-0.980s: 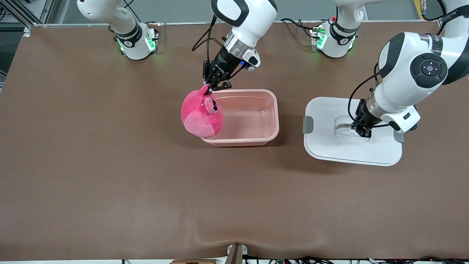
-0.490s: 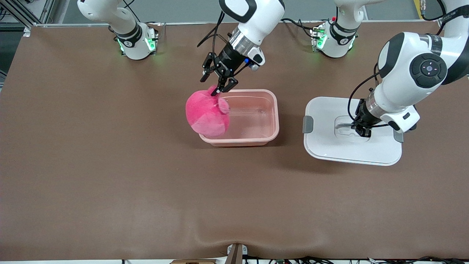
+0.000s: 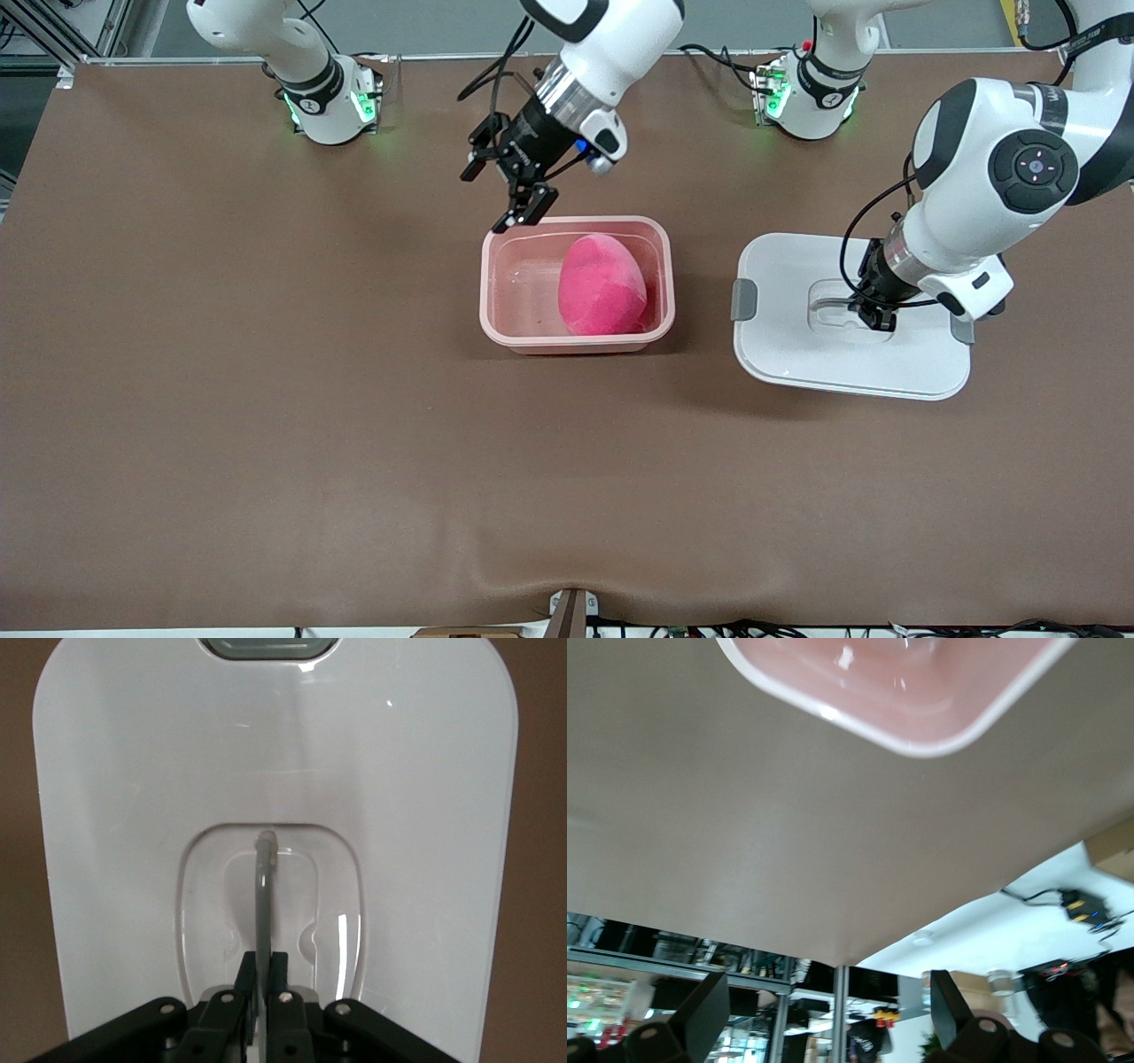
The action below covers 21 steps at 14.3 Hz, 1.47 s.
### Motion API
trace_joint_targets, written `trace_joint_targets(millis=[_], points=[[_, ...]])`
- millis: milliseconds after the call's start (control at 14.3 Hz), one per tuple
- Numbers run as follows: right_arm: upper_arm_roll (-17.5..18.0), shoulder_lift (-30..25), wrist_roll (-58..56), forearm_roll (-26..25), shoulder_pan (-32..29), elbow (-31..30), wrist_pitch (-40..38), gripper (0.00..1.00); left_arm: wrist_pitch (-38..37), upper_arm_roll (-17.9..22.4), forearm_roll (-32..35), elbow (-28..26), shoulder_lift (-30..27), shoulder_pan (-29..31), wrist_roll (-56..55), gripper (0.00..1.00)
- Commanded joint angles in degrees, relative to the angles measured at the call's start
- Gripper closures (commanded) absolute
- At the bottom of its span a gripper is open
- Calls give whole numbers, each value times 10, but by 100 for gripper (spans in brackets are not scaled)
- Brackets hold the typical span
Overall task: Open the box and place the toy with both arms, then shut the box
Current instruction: 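Withdraw the right gripper while the left gripper carries the lid back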
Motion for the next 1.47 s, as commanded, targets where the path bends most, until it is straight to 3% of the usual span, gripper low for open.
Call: trace_joint_targets(millis=[0, 420, 770, 1120, 1400], points=[[-4, 3, 0, 7, -55, 13, -1, 0, 4, -5, -12, -18, -25, 10, 18, 100], [-4, 3, 11, 27, -210, 14, 73, 0, 2, -5, -12, -19, -29, 10, 19, 100], [-4, 9, 23, 77, -366, 11, 223, 0, -1, -25, -14, -18, -34, 6, 2, 100], [-4, 32, 102, 201, -523, 5, 383, 0, -2, -88, -34, 3, -28, 3, -102, 100], [-4, 74, 241, 295, -584, 4, 457, 0, -2, -131, -37, 24, -11, -1, -159, 100]])
